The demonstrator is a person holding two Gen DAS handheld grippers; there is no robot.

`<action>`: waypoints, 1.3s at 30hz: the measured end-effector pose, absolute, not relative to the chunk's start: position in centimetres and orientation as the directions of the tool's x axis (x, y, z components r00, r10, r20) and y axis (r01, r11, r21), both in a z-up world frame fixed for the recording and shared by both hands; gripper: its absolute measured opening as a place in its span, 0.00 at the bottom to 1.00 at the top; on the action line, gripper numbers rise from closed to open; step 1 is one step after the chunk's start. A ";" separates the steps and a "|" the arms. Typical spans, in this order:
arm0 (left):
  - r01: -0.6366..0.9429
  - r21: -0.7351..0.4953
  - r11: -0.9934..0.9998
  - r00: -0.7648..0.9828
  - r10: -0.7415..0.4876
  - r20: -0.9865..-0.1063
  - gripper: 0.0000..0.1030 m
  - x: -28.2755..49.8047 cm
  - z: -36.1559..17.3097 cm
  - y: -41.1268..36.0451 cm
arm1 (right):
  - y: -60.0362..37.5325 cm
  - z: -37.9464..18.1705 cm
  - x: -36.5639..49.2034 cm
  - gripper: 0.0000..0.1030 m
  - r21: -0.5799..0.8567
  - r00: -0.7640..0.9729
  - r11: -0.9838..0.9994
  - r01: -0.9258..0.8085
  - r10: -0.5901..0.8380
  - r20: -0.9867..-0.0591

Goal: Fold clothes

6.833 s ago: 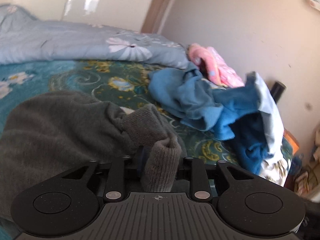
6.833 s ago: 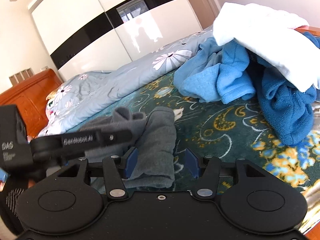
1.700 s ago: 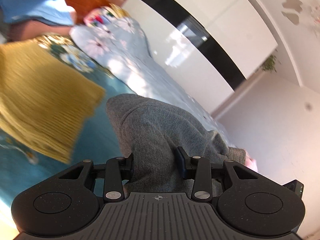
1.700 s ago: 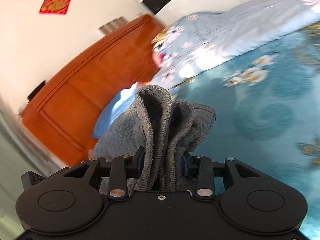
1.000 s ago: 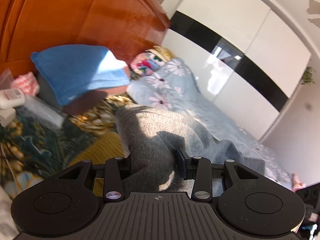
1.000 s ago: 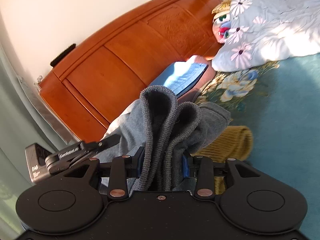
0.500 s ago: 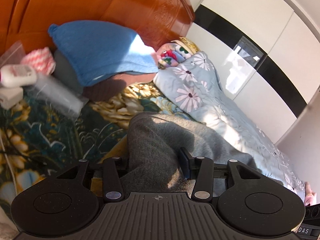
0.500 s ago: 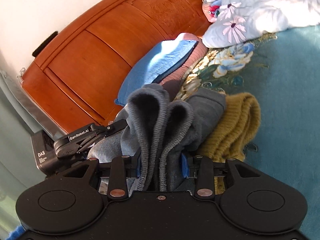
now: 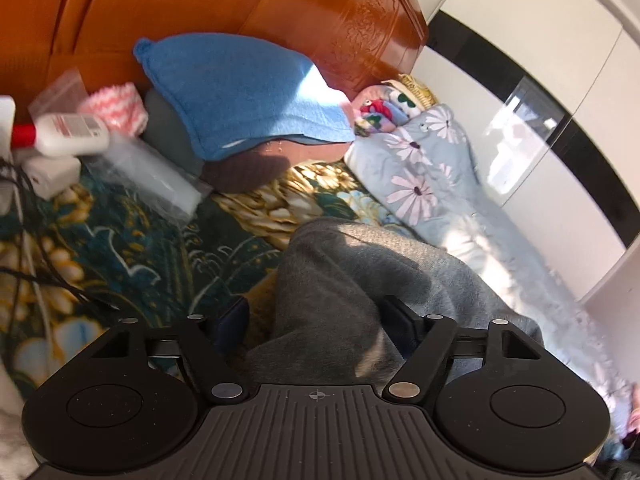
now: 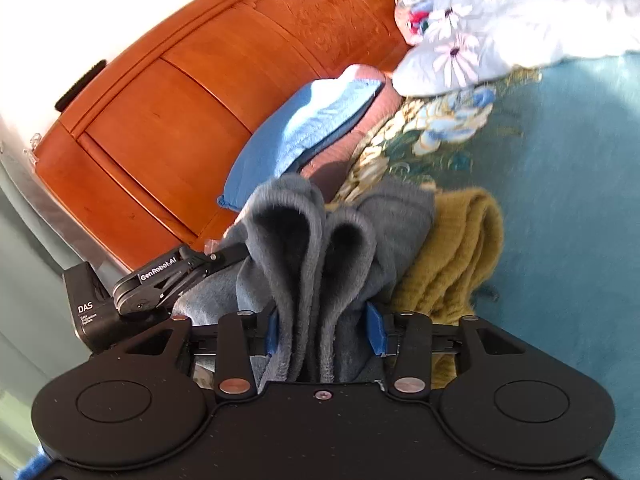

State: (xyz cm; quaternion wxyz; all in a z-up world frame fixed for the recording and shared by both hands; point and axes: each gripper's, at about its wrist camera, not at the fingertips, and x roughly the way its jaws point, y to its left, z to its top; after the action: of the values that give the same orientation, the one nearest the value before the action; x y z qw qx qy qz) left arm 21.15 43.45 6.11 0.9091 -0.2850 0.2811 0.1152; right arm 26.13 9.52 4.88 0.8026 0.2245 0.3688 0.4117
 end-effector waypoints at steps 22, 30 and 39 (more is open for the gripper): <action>-0.389 -0.321 0.864 0.851 0.203 -0.485 0.99 9.6 11.1 32.8 | -11.7 5.7 14.9 0.78 0.524 0.528 0.731 -0.436 0.680 -0.509; -0.287 -0.335 0.898 0.866 0.094 -0.491 0.99 6.1 9.5 24.9 | -19.5 5.0 8.6 0.89 0.491 0.610 0.787 -0.375 0.608 -0.508; -0.163 -0.338 0.927 0.839 -0.050 -0.542 1.00 6.0 8.0 16.5 | -26.7 3.6 2.6 0.99 0.500 0.699 0.831 -0.244 0.508 -0.504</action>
State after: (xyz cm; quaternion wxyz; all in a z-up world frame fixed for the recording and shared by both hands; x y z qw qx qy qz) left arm 5.97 16.48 8.00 0.9402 -0.1888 0.2819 0.0302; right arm 2.64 -26.68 3.65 0.8992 0.2018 0.3271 0.2091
